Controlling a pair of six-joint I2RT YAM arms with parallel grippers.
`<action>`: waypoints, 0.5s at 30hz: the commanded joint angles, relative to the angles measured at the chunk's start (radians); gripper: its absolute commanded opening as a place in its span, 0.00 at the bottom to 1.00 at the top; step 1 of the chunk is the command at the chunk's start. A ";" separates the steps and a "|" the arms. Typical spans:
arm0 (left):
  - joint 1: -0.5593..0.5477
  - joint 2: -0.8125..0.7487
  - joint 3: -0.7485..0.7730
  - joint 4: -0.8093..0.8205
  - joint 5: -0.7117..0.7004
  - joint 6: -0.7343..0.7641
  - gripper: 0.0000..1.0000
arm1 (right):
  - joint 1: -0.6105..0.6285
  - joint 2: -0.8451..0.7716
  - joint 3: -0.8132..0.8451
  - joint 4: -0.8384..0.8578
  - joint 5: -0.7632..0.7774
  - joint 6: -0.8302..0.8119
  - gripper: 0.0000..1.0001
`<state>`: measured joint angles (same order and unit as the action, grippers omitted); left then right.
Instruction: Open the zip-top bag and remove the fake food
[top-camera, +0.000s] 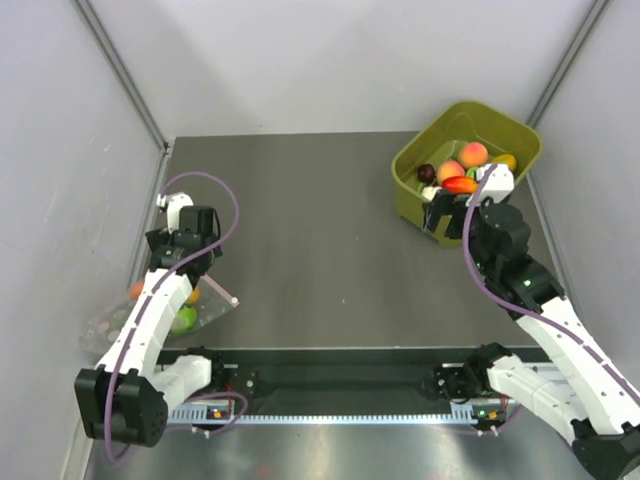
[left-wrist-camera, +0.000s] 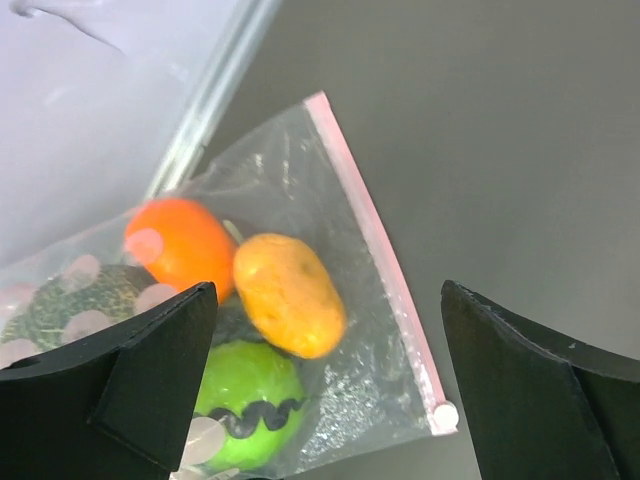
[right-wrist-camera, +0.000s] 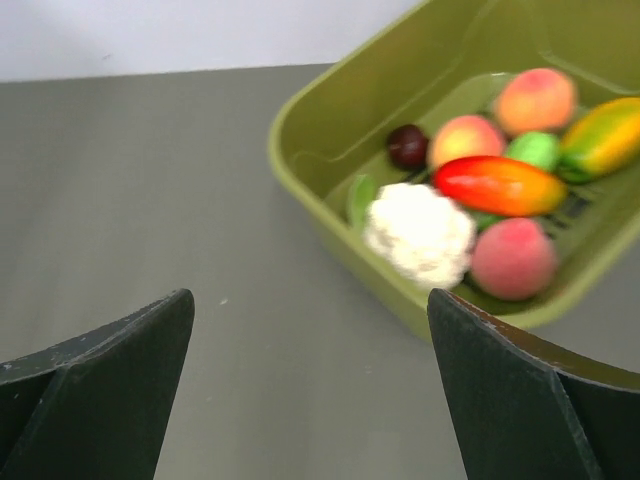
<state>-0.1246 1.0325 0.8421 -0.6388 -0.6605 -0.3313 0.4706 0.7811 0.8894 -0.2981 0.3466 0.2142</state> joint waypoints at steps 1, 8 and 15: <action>0.014 0.027 0.034 -0.024 0.068 -0.005 0.97 | -0.036 0.003 -0.021 0.079 -0.205 0.027 1.00; 0.057 0.093 0.012 -0.007 0.162 -0.242 0.92 | -0.073 -0.014 -0.037 0.083 -0.256 0.033 1.00; 0.057 0.080 -0.100 -0.024 0.084 -0.419 0.91 | -0.078 -0.014 -0.038 0.093 -0.282 0.033 1.00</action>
<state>-0.0727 1.1286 0.7643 -0.6498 -0.5354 -0.6285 0.4072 0.7815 0.8448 -0.2668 0.0959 0.2394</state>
